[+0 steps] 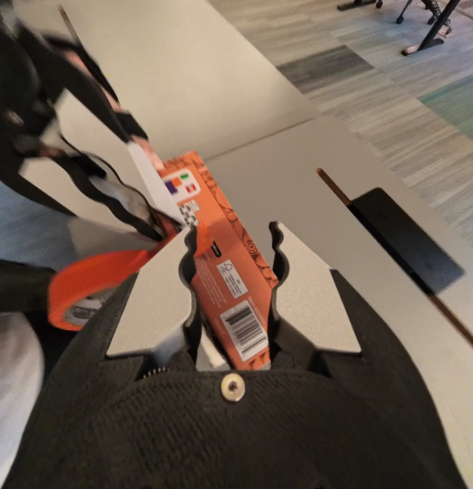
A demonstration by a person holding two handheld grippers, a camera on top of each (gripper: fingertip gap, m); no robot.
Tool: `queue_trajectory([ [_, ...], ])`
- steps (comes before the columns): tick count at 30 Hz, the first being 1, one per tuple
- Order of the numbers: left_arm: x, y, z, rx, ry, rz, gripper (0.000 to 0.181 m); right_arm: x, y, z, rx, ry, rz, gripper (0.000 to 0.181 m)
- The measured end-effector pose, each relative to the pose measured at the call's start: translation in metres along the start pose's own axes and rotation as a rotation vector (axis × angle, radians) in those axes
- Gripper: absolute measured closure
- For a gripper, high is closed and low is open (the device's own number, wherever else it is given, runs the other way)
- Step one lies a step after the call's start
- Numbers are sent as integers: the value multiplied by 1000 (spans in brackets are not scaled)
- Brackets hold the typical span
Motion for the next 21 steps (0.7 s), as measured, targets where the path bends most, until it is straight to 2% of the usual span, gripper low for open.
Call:
queue_trajectory([
  [1,0,0,0,1,0,1,163,5,7,0,41,-85,60,132],
  [3,0,0,-1,2,1,1,163,17,22,-4,200,-288,161,181],
  [5,-1,0,-1,5,-1,2,163,21,25,-9,299,-527,125,181],
  [7,-1,0,-1,5,-1,3,163,15,15,-16,372,-709,-15,181],
  [10,-1,0,-1,4,-1,3,163,4,-5,-17,415,-962,-165,181],
  [12,-1,0,-1,5,-3,3,163,-6,-14,-14,419,-1078,-210,181],
  [18,-1,0,-1,11,-7,1,163,-11,-23,-7,404,-1152,-217,181],
  [21,-1,1,-1,8,-7,1,163,-10,-24,5,334,-1164,-186,181],
])
Point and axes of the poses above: each gripper's, where its closed fingertips meet, y back along the fingers, x out of its top, z = x × y across the jaws, the point moved 7 cm from there along y, back along the fingers, and after that the axes turned 4 degrees about -x, right-handed, at the moved point
